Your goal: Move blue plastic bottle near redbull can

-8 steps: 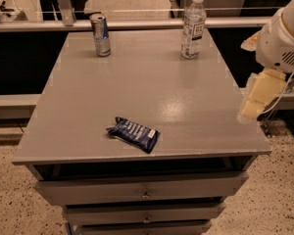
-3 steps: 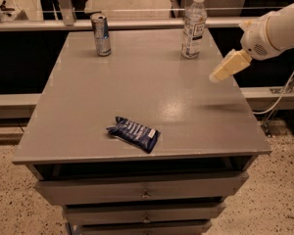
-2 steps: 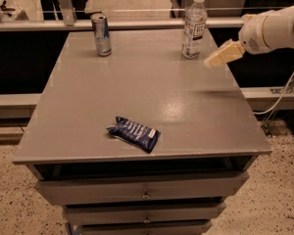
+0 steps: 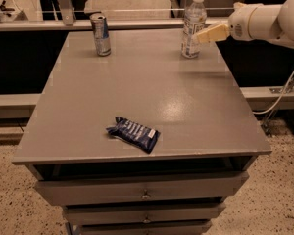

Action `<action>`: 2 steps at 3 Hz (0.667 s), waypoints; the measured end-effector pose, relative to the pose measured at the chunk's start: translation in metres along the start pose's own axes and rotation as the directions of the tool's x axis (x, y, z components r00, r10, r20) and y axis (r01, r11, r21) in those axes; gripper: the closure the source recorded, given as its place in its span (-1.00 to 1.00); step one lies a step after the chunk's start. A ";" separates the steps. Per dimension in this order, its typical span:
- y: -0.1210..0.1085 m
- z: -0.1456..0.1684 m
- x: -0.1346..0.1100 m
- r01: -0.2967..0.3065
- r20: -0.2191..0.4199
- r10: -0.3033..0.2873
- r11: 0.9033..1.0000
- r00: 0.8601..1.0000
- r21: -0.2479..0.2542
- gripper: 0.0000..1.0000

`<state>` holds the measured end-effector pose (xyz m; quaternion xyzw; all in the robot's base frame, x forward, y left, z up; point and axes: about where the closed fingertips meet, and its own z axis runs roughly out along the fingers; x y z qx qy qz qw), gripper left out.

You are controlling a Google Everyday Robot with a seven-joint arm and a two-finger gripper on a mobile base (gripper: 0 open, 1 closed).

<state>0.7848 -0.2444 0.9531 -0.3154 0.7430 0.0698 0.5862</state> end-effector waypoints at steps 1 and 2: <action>0.003 0.037 -0.007 -0.078 0.063 0.081 0.995 0.995 -0.060 -1.00; 0.018 0.057 -0.003 -0.120 0.054 0.127 0.985 0.990 -0.122 -1.00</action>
Offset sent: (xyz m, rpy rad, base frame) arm 0.0482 0.0576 -0.0298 0.2016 0.1117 0.1308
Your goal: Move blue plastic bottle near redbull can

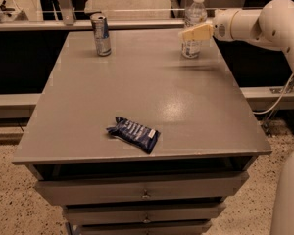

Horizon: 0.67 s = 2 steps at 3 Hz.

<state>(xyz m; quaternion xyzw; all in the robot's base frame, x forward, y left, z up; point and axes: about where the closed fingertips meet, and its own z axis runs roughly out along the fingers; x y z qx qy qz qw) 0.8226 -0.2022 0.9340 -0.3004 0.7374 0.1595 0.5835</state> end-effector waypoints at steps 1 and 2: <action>0.011 0.014 0.009 -0.043 -0.011 0.043 0.998 0.999 -0.048 -1.00; 0.018 0.022 0.012 -0.064 0.010 0.065 0.995 0.998 -0.072 -0.63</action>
Offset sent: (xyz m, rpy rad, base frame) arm 0.0037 0.0280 -0.0212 0.1069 0.0372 0.0656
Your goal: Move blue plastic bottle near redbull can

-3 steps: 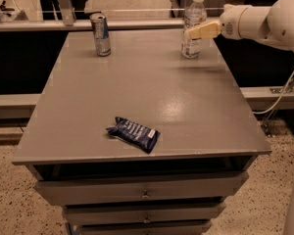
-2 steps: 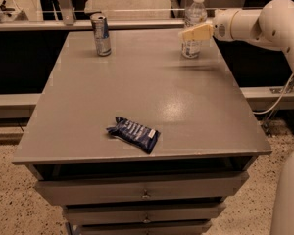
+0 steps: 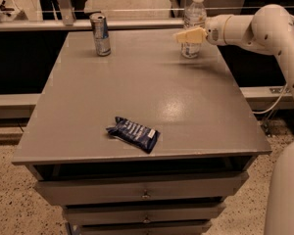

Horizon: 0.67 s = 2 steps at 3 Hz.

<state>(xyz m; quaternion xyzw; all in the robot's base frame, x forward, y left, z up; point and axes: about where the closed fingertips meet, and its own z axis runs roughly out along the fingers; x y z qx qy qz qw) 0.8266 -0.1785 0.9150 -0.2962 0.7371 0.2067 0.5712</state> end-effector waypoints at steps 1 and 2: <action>0.002 0.002 0.000 -0.007 0.030 0.007 1.000 1.000 -0.002 -0.19; 0.010 -0.001 -0.005 -0.012 0.062 0.013 1.000 0.998 -0.020 0.30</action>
Offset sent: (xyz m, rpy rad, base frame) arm -0.0163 0.0059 0.0150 0.0859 -0.0597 0.0270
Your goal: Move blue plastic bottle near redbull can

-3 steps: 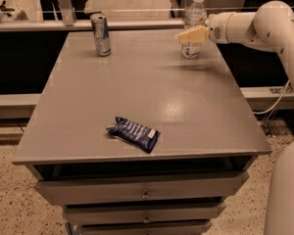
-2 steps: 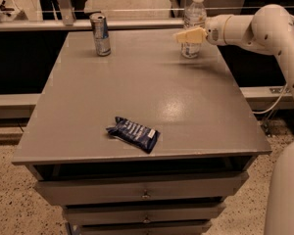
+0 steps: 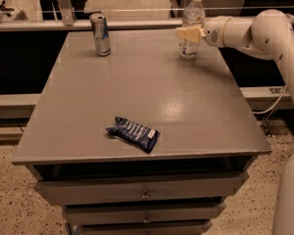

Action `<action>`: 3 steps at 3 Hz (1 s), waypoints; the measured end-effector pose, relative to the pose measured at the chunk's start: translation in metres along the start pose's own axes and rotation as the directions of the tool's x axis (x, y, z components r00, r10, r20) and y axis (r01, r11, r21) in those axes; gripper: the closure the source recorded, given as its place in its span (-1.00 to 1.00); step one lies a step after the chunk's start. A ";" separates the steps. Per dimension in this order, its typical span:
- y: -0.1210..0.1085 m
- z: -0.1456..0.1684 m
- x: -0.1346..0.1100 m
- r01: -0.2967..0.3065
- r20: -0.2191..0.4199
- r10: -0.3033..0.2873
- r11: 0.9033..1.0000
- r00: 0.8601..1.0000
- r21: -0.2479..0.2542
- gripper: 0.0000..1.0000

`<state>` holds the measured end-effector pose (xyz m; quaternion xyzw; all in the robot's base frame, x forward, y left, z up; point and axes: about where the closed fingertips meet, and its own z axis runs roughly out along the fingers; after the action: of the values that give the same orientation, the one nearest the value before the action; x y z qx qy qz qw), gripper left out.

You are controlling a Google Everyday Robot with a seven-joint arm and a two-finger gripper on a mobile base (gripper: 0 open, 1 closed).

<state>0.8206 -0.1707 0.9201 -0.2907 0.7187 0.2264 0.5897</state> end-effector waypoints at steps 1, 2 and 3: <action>0.017 -0.012 -0.020 0.015 0.027 -0.015 1.000 1.000 -0.027 0.76; 0.019 -0.010 -0.021 0.016 0.027 -0.015 0.999 1.000 -0.031 1.00; 0.019 -0.010 -0.021 0.016 0.027 -0.015 0.999 1.000 -0.031 1.00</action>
Offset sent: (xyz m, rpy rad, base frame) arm -0.0153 0.0065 0.0192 0.0099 -0.0224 0.0267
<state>0.8034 -0.1603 0.9418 -0.3022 0.7048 0.2371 0.5964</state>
